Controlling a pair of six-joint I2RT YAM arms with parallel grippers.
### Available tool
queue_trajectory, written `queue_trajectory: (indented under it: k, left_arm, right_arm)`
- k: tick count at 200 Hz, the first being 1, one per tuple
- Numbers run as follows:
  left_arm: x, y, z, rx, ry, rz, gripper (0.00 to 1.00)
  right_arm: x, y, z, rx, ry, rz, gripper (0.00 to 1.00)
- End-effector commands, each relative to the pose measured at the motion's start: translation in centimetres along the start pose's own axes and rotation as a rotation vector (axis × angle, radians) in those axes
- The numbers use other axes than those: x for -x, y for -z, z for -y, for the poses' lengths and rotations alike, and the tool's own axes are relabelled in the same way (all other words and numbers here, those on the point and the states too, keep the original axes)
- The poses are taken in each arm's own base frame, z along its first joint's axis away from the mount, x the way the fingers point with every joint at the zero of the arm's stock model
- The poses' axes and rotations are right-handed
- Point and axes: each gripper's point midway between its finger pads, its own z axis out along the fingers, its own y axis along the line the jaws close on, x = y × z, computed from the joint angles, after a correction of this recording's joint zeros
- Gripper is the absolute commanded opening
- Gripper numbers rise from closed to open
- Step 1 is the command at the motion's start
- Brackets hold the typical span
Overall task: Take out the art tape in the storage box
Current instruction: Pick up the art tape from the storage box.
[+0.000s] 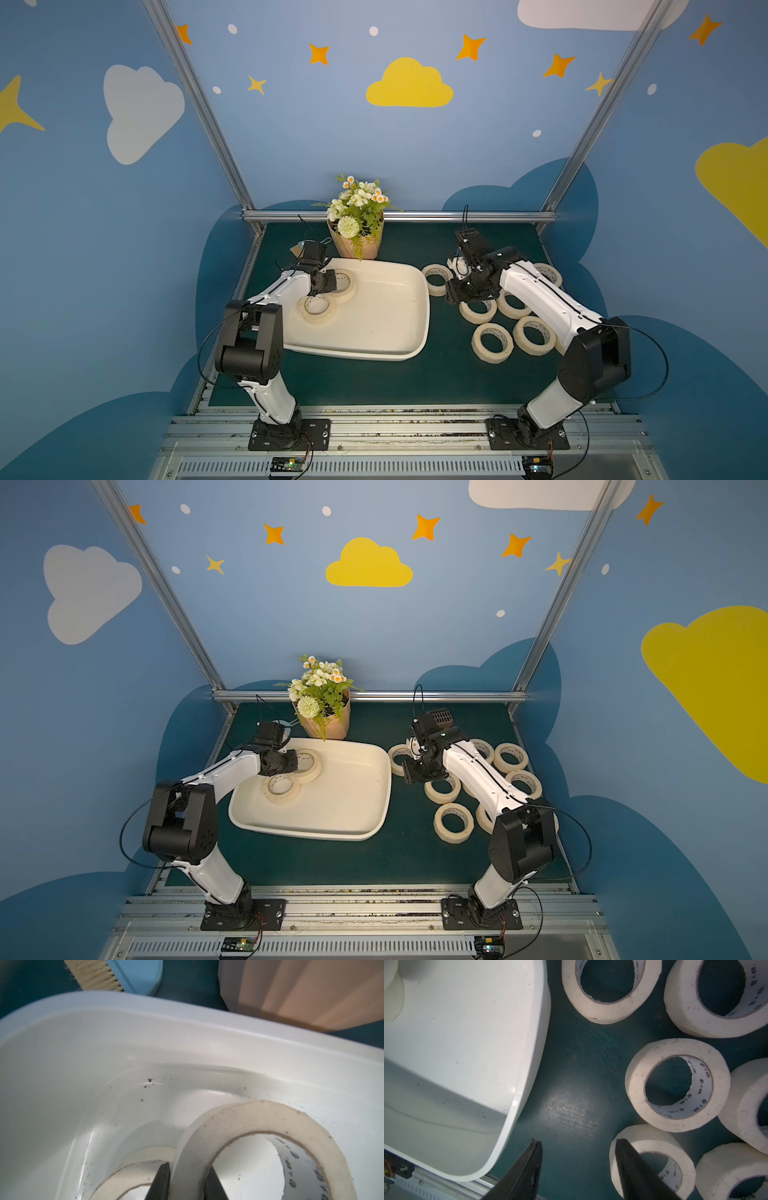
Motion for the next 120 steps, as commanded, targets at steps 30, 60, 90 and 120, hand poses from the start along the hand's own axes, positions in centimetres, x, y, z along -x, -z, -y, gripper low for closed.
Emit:
queue_trajectory:
  k: [30, 60, 90, 120]
  left_arm:
    - [-0.5, 5.3, 7.6, -0.166, -0.103, 0.062, 0.16]
    - [-1.9, 5.6, 11.2, -0.203, -0.158, 0.048, 0.16]
    - [-2.1, 5.4, 12.8, -0.225, -0.185, 0.04, 0.16]
    - [-2.3, 6.3, 14.2, -0.251, -0.205, 0.05, 0.16]
  right_arm:
    - [3.5, 0.0, -7.7, 0.229, 0.056, 0.016, 0.62]
    - [5.1, -0.4, -11.9, 0.313, 0.088, 0.022, 0.63]
    - [5.4, -1.3, -14.6, 0.342, 0.113, 0.017, 0.64]
    - [5.6, -4.0, -15.0, 0.33, 0.096, -0.025, 0.64]
